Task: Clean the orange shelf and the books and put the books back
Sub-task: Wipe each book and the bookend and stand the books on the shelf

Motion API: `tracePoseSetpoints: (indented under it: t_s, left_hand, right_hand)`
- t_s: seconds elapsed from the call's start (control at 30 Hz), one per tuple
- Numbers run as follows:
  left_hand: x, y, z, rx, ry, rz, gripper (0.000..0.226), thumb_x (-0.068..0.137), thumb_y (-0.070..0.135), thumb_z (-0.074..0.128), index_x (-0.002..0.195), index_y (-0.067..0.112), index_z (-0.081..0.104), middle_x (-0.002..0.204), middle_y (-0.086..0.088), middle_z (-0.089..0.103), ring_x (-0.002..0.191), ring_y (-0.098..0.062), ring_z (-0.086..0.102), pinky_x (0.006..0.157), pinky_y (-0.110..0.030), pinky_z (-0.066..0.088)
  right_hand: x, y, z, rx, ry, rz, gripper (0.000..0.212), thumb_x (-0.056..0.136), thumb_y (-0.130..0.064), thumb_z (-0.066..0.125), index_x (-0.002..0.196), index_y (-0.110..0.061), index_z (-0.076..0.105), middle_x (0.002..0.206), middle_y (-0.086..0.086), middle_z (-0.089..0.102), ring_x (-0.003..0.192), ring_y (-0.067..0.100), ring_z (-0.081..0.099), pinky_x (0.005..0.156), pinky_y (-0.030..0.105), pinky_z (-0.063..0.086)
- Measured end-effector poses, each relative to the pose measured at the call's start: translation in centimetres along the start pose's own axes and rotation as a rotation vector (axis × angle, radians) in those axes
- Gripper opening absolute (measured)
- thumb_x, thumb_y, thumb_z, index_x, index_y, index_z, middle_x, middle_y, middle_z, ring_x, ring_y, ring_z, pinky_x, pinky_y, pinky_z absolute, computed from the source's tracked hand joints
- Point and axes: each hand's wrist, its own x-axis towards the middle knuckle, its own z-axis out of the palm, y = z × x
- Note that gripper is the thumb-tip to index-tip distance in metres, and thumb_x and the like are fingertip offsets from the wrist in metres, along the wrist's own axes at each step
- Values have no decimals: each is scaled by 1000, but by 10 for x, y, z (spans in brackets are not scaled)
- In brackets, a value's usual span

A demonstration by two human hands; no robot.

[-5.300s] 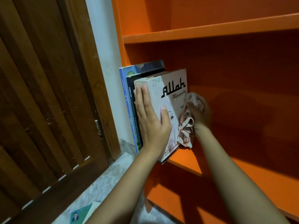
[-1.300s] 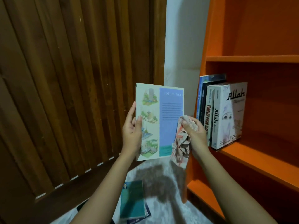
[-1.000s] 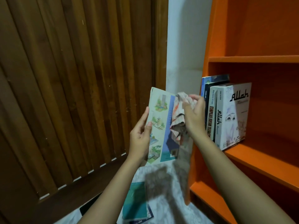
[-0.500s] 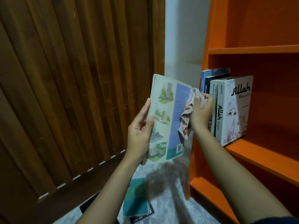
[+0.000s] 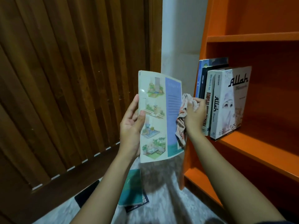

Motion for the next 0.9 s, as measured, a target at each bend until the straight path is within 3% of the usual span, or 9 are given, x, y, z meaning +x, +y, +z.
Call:
tracePoseSetpoints:
  t_s: [0.1,0.23,0.3,0.37,0.53,0.63,0.73,0.83,0.9]
  left_hand:
    - [3,-6,1,20,27,-4,45,85,11,57,124,35,54,117,-7,67,101,-20,67,78,-40,57]
    - [8,-3,-3,21,57,0,43,92,3,51,121,34,54,124,-11,64,109,-26,64,84,-41,56]
    - [9,2,-10,-26,64,-4,43,94,1,47,122,33,53,122,-10,65,108,-26,64,83,-40,57]
    - [9,5,-15,-19,65,-6,43,94,2,47,124,33,51,116,-8,68,105,-24,66,82,-40,57]
    - [3,4,-17,-48,94,-27,43,94,4,49,126,32,51,112,-8,70,98,-22,68,79,-42,57]
    - [4,-2,-14,-69,127,-46,42,95,3,48,123,33,52,117,-8,68,106,-25,65,87,-49,54]
    - [10,-8,-8,-134,180,-67,42,96,0,45,125,30,52,125,-10,63,112,-29,62,92,-49,52]
    - [13,-10,-8,-194,223,-95,40,96,2,47,124,30,53,126,-12,62,110,-29,63,88,-45,54]
    - [11,-9,-11,-226,218,-97,39,96,2,45,120,31,53,128,-11,61,110,-28,63,88,-46,54]
  right_hand:
    - [-24,-9,12,33,-45,-42,13,96,-10,46,105,-3,52,111,12,52,82,-1,48,60,-1,37]
    - [-60,-18,29,99,-203,-323,14,93,-15,52,104,-7,56,103,11,55,91,6,52,79,11,40]
    - [-64,-10,29,64,-236,-448,15,92,-10,54,105,-3,58,101,11,55,92,-1,49,82,7,37]
    - [-60,-2,27,36,-216,-418,17,93,-11,51,107,-3,57,103,8,53,91,-9,46,79,3,35]
    - [-44,21,21,-58,-107,-13,17,96,-9,47,107,0,55,114,12,50,88,13,48,64,-4,32]
    - [-61,13,23,-37,-132,-73,15,95,-9,47,106,-2,55,113,11,50,83,3,47,69,-1,37]
    - [-99,1,29,22,-267,-276,17,93,-15,47,107,-8,54,109,5,49,93,8,52,82,12,44]
    - [-119,5,29,-24,-379,-480,21,92,-14,47,109,-7,55,107,7,46,96,10,50,82,8,40]
    - [-112,13,25,-32,-315,-412,21,90,-8,46,109,-4,55,109,11,47,91,5,47,78,1,36]
